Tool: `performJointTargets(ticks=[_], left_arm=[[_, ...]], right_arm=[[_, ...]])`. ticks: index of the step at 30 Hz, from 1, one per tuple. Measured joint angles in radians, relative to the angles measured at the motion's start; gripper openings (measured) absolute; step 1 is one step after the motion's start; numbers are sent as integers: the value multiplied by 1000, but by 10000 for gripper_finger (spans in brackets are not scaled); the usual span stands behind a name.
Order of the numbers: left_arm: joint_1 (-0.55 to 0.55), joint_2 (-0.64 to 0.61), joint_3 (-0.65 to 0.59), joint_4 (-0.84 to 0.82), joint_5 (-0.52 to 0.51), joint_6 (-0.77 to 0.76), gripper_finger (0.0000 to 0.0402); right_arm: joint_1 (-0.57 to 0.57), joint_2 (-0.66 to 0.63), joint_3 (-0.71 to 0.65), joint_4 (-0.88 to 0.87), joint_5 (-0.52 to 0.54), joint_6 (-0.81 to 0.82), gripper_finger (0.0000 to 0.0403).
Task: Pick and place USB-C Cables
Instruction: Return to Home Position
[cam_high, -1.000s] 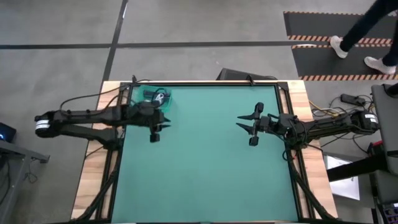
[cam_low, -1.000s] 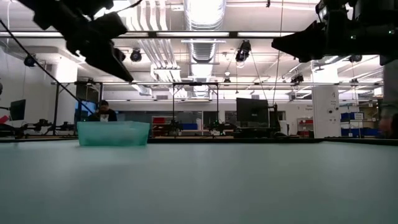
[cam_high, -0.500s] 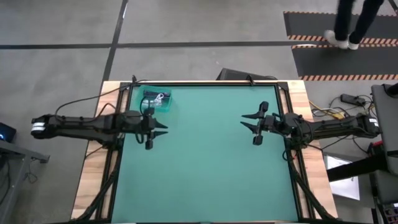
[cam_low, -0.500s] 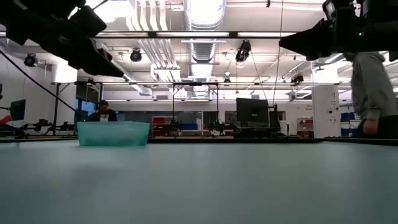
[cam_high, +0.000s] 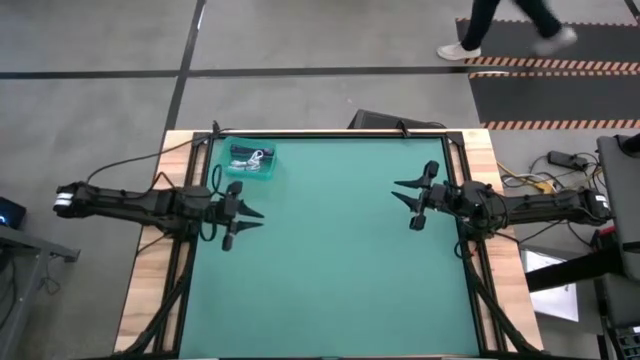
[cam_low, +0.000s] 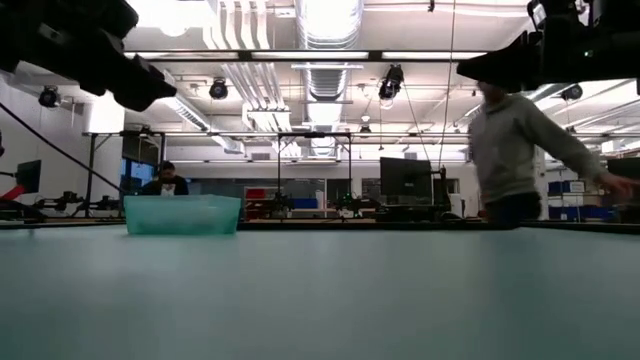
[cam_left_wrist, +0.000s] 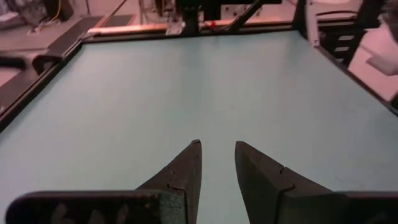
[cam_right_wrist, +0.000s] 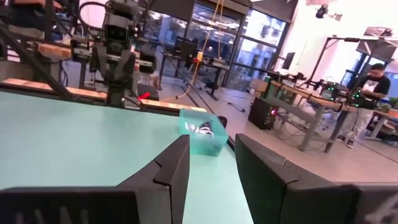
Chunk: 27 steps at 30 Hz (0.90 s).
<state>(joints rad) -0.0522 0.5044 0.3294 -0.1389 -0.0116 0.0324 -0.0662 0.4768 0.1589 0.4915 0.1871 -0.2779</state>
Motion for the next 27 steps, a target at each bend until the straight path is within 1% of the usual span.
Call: performJointTargets(ticks=[5, 7, 15, 21, 25, 27], left_arm=[[-23, -55, -10, -8, 0, 15, 80], [-31, -81, -23, -10, 0, 25, 74], [-37, -237, -94, -38, 2, 25, 6], [-37, -390, -95, -142, -9, 26, 1], [-36, -483, -101, -149, -26, 26, 1], [-36, -486, -102, -141, -26, 27, 1]], right_arm=[[-6, -31, 0, -34, 1, -3, 118], [-10, -43, 0, -51, 6, -3, 118], [-16, -86, 0, -107, 8, -3, 118], [-16, -141, 0, -164, 9, -3, 118], [-16, -185, 0, -205, 16, 3, 118], [-16, -210, 0, -231, 16, 5, 118]])
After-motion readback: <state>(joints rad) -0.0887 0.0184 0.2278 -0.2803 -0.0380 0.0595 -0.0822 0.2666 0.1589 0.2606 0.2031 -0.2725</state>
